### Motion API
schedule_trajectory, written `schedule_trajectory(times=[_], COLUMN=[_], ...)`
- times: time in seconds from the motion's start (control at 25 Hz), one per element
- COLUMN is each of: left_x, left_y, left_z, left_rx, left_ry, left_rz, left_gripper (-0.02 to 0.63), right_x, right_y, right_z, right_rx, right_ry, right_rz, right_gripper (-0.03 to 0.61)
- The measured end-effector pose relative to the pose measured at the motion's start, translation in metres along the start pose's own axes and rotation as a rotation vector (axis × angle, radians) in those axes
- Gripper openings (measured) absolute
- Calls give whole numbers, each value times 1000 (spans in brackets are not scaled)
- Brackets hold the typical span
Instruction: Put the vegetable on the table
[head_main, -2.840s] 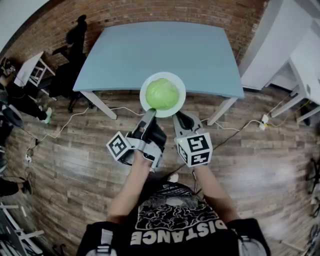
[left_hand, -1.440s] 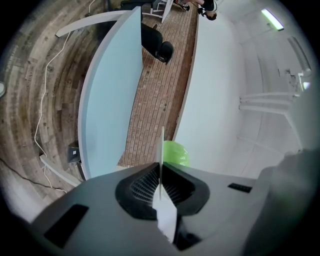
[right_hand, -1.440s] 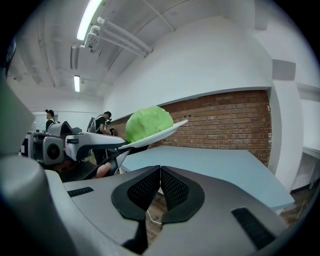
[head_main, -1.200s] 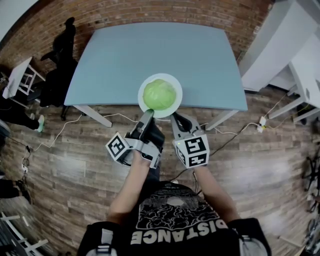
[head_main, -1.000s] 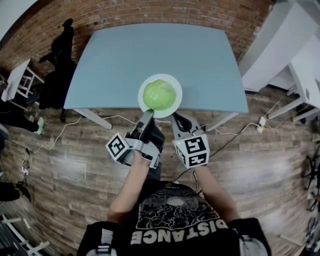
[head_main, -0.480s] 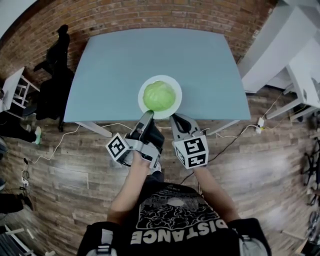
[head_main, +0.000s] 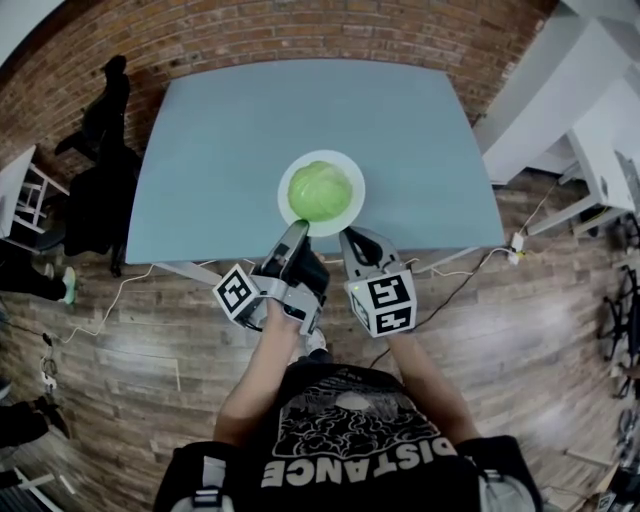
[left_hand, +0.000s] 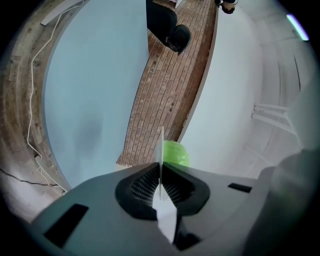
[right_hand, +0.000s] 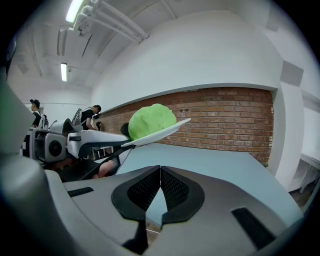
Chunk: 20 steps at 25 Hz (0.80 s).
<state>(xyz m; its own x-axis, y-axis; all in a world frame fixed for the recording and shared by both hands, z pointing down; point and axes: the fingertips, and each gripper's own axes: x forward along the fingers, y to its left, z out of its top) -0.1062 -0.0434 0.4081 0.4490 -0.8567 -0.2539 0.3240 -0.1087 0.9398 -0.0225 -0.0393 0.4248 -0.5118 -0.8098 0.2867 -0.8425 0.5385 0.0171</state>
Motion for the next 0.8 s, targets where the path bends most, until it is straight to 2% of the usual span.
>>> schedule_trajectory(times=[0.24, 0.44, 0.8], left_x=[9, 7, 11], left_y=[2, 0, 0], left_z=[41, 34, 48], left_rx=[-27, -18, -37], left_ry=[8, 12, 9], left_rz=[20, 11, 12], left_gripper=[17, 17, 17], right_x=[38, 28, 41], right_y=[6, 4, 7], right_z=[4, 2, 7], right_rx=[8, 10, 0], right_ry=[25, 14, 20], right_rz=[-21, -27, -28], right_gripper=[9, 9, 9])
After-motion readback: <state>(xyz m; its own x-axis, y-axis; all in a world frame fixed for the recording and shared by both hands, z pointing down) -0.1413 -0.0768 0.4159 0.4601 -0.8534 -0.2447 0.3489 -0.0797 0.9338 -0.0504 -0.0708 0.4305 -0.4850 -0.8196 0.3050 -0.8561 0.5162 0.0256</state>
